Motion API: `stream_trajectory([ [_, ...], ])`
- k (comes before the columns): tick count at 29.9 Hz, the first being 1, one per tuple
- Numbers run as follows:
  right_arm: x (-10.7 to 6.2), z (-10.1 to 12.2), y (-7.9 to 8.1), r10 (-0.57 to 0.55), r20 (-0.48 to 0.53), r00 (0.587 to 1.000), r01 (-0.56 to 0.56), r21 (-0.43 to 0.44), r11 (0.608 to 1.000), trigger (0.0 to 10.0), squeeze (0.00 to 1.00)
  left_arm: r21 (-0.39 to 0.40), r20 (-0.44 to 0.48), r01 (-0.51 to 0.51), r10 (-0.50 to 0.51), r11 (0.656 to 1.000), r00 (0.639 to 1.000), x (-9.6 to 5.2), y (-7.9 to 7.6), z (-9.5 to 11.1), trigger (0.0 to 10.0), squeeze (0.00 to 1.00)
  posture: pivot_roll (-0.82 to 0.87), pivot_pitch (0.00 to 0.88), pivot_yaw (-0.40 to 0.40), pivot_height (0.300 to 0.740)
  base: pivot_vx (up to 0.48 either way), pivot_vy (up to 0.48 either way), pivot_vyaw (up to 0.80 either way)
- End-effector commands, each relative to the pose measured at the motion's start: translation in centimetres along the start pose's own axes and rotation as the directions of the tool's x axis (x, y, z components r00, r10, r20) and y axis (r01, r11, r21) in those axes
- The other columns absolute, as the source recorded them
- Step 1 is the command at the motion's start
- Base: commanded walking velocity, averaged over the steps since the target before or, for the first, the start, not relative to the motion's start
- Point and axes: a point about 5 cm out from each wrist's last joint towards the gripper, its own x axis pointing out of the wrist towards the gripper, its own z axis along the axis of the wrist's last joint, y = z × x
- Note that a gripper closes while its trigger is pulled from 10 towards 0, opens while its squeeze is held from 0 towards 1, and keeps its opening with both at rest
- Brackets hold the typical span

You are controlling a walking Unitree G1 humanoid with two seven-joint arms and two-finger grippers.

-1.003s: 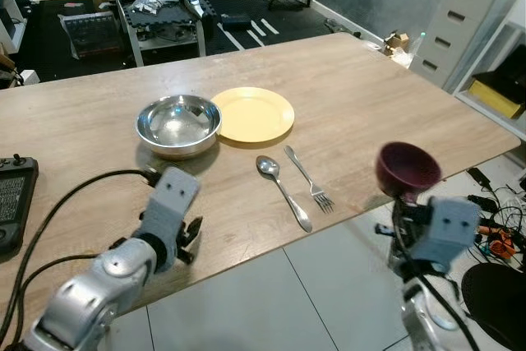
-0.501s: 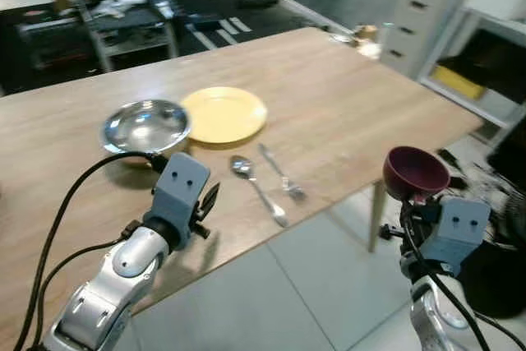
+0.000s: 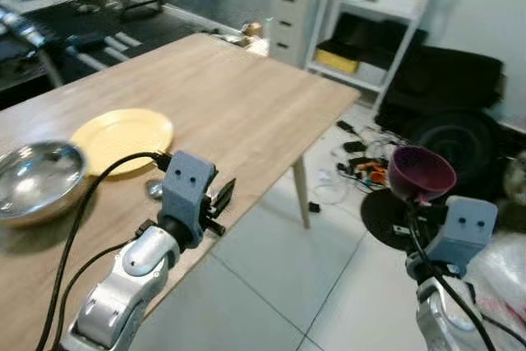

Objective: Setting the table

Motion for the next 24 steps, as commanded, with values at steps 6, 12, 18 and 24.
stream_trajectory([
  [6, -0.5, -0.12, 0.4, 0.015, -0.01, 1.0, -0.015, 0.012, 1.0, 10.0, 0.0, -0.013, -0.013, 0.006, -0.006, 1.0, 1.0, -0.26, 0.33, -0.51, 10.0, 0.0, 0.0, 0.12, 0.058, 0.74, 0.0, 0.0, -0.78],
  [12, -0.64, -0.27, 0.49, 0.02, -0.016, 1.0, -0.02, 0.011, 1.0, 10.0, 0.0, -0.003, -0.019, -0.003, 0.003, 1.0, 1.0, -0.46, 0.61, -0.72, 10.0, 0.0, 0.01, 0.123, 0.059, 0.74, 0.0, 0.0, -0.78],
  [18, -0.67, -0.29, 0.59, 0.025, -0.018, 1.0, -0.025, 0.011, 1.0, 10.0, 0.0, 0.001, -0.019, -0.002, 0.002, 1.0, 1.0, -0.48, 0.68, -0.71, 10.0, 0.0, 0.01, 0.124, 0.06, 0.74, 0.0, 0.0, -0.78],
  [24, -0.71, -0.32, 0.73, 0.031, -0.02, 0.999, -0.031, 0.009, 0.999, 10.0, 0.0, 0.005, -0.018, -0.006, 0.006, 1.0, 1.0, -0.41, 0.82, -0.71, 10.0, 0.0, 0.01, 0.124, 0.06, 0.74, 0.0, 0.0, -0.78],
])
